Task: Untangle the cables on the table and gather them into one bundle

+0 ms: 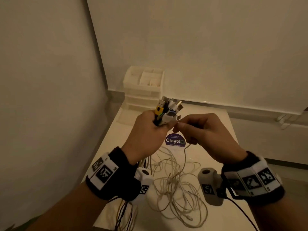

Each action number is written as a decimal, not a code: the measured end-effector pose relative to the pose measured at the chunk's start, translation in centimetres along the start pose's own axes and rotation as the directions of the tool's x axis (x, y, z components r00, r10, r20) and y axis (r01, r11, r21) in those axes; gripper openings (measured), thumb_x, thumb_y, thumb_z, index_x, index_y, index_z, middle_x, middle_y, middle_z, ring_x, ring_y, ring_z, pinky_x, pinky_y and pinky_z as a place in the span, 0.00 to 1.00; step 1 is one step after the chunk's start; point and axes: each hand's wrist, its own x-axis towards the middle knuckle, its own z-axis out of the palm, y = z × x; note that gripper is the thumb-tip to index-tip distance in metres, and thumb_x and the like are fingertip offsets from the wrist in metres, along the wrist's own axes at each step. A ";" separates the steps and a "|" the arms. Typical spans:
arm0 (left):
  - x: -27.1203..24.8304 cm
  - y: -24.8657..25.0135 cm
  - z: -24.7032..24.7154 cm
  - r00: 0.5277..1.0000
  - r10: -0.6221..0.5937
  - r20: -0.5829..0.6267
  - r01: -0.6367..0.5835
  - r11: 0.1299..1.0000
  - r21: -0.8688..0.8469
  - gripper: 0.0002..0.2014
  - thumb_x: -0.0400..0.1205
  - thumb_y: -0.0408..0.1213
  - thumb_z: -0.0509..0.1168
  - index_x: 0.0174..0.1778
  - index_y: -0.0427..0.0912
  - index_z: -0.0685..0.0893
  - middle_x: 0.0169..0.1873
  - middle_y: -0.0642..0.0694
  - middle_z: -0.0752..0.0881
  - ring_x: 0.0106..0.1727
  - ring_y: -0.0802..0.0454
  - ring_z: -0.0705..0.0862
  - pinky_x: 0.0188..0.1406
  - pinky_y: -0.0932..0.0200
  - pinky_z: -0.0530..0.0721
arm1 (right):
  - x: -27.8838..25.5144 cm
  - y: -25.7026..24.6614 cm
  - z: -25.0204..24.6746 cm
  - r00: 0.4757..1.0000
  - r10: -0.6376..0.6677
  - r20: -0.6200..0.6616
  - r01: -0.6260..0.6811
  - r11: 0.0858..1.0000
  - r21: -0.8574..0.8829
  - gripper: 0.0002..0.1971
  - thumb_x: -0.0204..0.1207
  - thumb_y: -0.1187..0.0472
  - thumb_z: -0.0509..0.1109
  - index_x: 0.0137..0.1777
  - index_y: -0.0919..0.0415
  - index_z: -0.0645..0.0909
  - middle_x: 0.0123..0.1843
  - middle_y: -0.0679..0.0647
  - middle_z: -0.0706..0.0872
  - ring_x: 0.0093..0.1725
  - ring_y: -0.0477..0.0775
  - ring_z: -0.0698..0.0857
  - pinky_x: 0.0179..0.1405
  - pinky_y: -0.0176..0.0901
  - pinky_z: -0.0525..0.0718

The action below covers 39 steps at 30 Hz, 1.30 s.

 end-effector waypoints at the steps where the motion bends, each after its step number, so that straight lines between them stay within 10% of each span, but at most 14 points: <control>1: 0.2 0.0 0.0 1.000 0.010 -0.014 -0.010 1.000 0.024 0.15 0.82 0.39 0.69 0.28 0.53 0.80 0.15 0.61 0.77 0.19 0.65 0.75 0.26 0.63 0.71 | -0.3 0.2 0.1 1.000 -0.001 0.002 0.001 1.000 0.026 0.10 0.81 0.64 0.68 0.43 0.64 0.89 0.26 0.56 0.80 0.26 0.46 0.75 0.27 0.33 0.74; 11: 2.4 1.6 -3.5 0.946 -0.097 -0.309 -0.083 0.849 -0.522 0.15 0.86 0.38 0.63 0.33 0.39 0.76 0.15 0.55 0.69 0.13 0.61 0.59 0.15 0.70 0.60 | -2.2 8.2 2.6 0.999 0.018 0.030 -0.022 0.990 0.139 0.10 0.84 0.62 0.60 0.47 0.64 0.81 0.29 0.53 0.78 0.29 0.49 0.75 0.34 0.38 0.76; 24: 1.7 -0.6 -8.4 0.735 -0.212 -0.644 -0.123 0.892 -0.435 0.06 0.85 0.37 0.66 0.42 0.45 0.79 0.21 0.51 0.67 0.15 0.59 0.59 0.16 0.69 0.60 | -4.1 14.9 2.0 0.960 0.263 -0.096 -0.259 0.965 0.050 0.12 0.85 0.64 0.62 0.41 0.60 0.85 0.26 0.51 0.71 0.26 0.49 0.67 0.30 0.47 0.67; 30: -0.5 -1.7 -1.7 0.983 -0.171 -0.068 0.153 0.965 -0.212 0.05 0.82 0.38 0.69 0.50 0.44 0.90 0.20 0.55 0.76 0.16 0.58 0.63 0.17 0.64 0.64 | -2.8 8.5 0.8 0.984 0.171 -0.044 -0.171 0.985 0.013 0.13 0.83 0.63 0.65 0.38 0.57 0.87 0.26 0.52 0.70 0.27 0.48 0.67 0.30 0.45 0.68; 33: -1.0 -2.0 1.1 0.982 -0.154 0.114 0.158 0.987 -0.025 0.09 0.83 0.39 0.68 0.44 0.36 0.88 0.15 0.57 0.73 0.16 0.62 0.65 0.20 0.61 0.66 | -2.3 4.9 0.3 0.995 0.099 -0.032 -0.100 0.995 -0.016 0.12 0.82 0.61 0.67 0.38 0.58 0.88 0.26 0.53 0.73 0.28 0.51 0.69 0.30 0.44 0.70; 39: -0.6 -1.5 2.2 0.987 -0.122 0.102 0.127 0.991 -0.042 0.14 0.84 0.38 0.67 0.31 0.49 0.79 0.13 0.59 0.74 0.15 0.63 0.70 0.20 0.67 0.65 | -1.8 2.4 -0.3 0.993 0.098 -0.062 -0.091 0.990 0.107 0.11 0.79 0.59 0.69 0.40 0.63 0.90 0.24 0.50 0.77 0.25 0.46 0.71 0.27 0.35 0.71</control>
